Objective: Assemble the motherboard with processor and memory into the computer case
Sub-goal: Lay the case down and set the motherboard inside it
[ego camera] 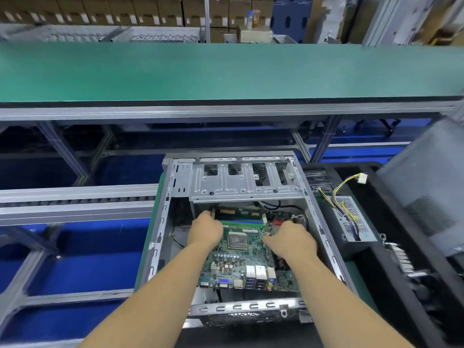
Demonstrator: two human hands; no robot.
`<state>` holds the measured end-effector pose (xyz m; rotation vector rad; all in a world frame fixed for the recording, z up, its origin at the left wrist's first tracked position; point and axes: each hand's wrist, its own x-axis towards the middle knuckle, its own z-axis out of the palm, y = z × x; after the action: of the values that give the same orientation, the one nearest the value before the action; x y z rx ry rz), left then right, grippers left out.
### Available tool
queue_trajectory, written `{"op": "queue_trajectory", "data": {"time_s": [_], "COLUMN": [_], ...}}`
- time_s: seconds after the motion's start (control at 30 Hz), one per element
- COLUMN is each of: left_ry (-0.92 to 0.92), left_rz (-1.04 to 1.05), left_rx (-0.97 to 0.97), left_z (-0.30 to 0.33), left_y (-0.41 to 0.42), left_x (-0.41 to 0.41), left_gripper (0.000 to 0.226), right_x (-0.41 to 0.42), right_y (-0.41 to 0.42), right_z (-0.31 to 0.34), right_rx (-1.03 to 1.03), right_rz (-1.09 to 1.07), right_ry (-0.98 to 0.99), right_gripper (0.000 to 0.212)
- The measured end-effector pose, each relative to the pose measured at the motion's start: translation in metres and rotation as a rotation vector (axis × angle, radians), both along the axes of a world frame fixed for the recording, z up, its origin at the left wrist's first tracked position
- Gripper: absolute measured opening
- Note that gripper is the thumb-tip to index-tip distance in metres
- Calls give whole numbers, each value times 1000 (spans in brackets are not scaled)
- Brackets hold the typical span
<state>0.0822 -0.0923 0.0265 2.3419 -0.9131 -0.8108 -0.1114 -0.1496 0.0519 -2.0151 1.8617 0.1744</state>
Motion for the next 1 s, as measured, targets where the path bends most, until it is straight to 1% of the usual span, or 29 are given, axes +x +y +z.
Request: {"op": "queue_trajectory", "data": {"time_s": [0.07,0.13,0.33,0.47,0.6,0.7,0.8,0.83,0.9,0.93,0.97,1.0], "left_ry": [-39,-47,55,131,195,155,29,-20,-90,-104,-116,-130], "left_rz": [33,51,0,-8,-32,-76,-154,-186,-243,-266,-289,-313], "left_rx": [1,-2,-55,-52,-58,-37,12,31,87,119,149,177], "left_z": [-7,-11,-18,-19,-20,-20,-20,-20,-18,-16,-14,-12], "left_y": [3,5,-4,-4,4,6,9,10,12,13,14,16], "left_x": [2,5,-4,-2,3,6,7,7,9,11,12,13], "left_gripper": [46,50,45,58,62,61,53,48,43,46,48,48], "right_x": [3,6,1,5,7,9,9,12,22,28,34,38], "right_y": [2,2,-14,-17,-22,-23,-24,-22,-11,-5,3,11], "right_z": [-3,-6,-7,-12,-17,-18,-16,-14,-8,-5,-4,-3], "right_rx": [17,43,-16,24,93,83,64,29,-145,-220,-227,-140], "right_rz": [14,8,-30,14,82,112,136,174,305,406,544,698], "right_ry": [-6,-26,9,68,154,160,208,267,384,352,250,122], "right_gripper": [42,42,43,43,55,49,41,39,35,35,39,50]}}
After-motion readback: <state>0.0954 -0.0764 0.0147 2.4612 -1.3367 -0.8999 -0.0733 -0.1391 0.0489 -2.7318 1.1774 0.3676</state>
